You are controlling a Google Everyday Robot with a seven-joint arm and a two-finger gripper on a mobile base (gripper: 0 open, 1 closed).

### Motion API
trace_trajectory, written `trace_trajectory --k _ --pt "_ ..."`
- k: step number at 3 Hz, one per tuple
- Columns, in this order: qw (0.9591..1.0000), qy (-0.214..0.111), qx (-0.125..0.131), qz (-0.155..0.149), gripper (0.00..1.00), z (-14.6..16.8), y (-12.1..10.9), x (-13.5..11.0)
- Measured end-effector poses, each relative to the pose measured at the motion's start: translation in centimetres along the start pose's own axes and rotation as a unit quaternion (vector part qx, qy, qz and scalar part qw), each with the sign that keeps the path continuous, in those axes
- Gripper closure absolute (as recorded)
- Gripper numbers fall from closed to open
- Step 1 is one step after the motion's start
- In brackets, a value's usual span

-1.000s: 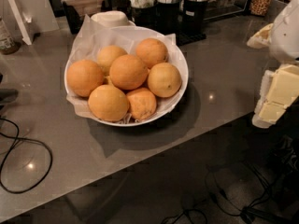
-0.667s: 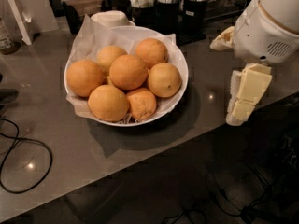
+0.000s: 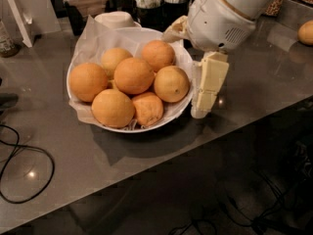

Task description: Pick orange from white bowl

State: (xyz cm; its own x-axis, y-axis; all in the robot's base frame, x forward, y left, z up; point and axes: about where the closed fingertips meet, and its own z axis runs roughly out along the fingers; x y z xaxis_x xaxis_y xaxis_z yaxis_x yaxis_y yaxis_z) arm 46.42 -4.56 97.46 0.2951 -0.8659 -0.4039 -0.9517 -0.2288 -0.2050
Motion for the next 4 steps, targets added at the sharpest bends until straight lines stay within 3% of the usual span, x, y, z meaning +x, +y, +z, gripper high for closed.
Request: trace_trajectory --k 1,2,3,4 --pt "0.9967 -0.063 -0.004 -0.050 0.00 0.7 -2.5 -4.8" --pt "0.9919 -0.108 -0.012 -0.066 0.00 1.5 -4.1 -7.2" --pt "0.9844 -0.157 -0.040 -0.070 0.00 3.5 -5.3 -9.3" --pt "0.9785 -0.186 -0.056 -0.069 0.00 5.1 -5.8 -10.4"
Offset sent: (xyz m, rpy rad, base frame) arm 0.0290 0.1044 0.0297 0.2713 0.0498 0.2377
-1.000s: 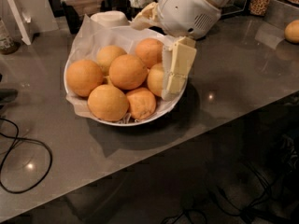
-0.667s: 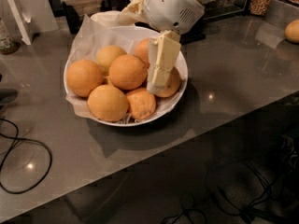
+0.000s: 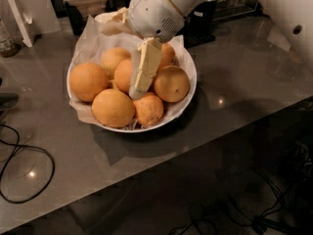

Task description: Pick orange from white bowl

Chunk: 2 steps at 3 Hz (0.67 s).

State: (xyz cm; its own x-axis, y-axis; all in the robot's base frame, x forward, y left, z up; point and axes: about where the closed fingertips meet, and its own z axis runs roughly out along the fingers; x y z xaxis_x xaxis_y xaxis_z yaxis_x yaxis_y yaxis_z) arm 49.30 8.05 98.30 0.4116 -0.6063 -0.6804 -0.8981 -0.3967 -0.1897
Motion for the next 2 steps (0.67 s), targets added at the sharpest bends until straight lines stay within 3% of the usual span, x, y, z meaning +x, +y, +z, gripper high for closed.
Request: trace_trajectory --k 2 --pt "0.9992 0.018 0.031 0.016 0.00 2.0 -1.5 2.4"
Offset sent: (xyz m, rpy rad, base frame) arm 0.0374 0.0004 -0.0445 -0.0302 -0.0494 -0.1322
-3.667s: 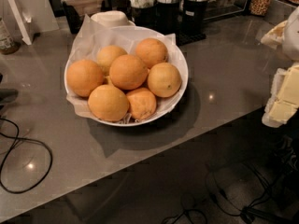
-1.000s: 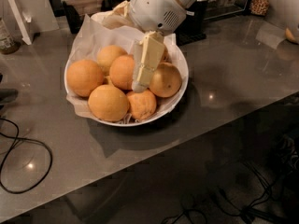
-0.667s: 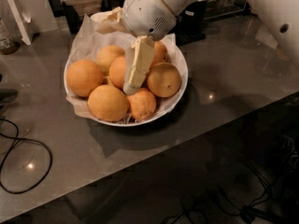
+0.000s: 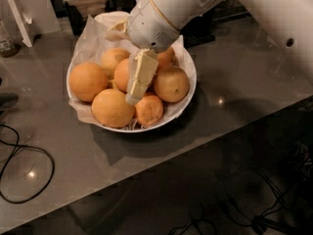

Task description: Pick orange from white bowl

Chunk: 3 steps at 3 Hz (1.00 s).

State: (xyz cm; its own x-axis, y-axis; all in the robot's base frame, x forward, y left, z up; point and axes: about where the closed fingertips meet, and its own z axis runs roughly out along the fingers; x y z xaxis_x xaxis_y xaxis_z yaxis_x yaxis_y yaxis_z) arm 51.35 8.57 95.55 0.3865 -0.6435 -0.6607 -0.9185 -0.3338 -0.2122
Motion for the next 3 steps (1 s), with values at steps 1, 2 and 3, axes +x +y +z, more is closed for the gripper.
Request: trace_trajectory --k 1,2,3 --pt "0.9997 0.014 0.012 0.014 0.00 0.5 -1.0 1.7" --pt "0.9982 0.028 0.028 0.045 0.00 0.1 -2.1 4.5" --pt "0.9982 0.028 0.028 0.045 0.00 0.1 -2.1 4.5"
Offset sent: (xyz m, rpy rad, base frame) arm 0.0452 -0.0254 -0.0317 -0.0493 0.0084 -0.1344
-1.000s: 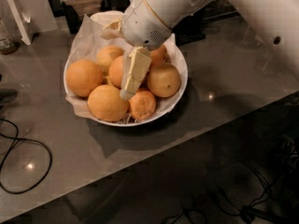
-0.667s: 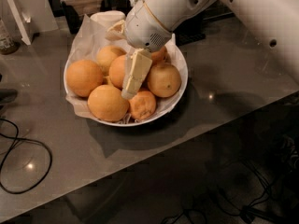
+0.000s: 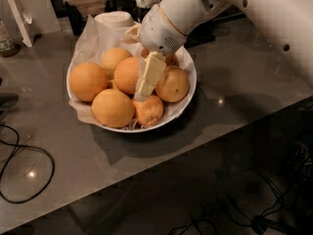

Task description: Pick orange from white bowl

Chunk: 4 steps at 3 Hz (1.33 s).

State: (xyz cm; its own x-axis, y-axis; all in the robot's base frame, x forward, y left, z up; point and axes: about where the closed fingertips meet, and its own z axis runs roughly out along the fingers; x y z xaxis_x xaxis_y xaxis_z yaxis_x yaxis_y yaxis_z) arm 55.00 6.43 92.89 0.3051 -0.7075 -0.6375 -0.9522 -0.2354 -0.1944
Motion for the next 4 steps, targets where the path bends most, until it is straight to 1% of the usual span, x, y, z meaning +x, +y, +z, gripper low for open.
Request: trace_trajectory --k 1,2,3,4 --pt "1.0000 0.000 0.000 0.000 0.16 0.00 0.00 0.00" --pt "1.0000 0.000 0.000 0.000 0.17 0.00 0.00 0.00" --pt "1.0000 0.000 0.000 0.000 0.13 0.00 0.01 0.00" --pt "0.9998 0.002 0.004 0.018 0.08 -0.39 0.92 0.56"
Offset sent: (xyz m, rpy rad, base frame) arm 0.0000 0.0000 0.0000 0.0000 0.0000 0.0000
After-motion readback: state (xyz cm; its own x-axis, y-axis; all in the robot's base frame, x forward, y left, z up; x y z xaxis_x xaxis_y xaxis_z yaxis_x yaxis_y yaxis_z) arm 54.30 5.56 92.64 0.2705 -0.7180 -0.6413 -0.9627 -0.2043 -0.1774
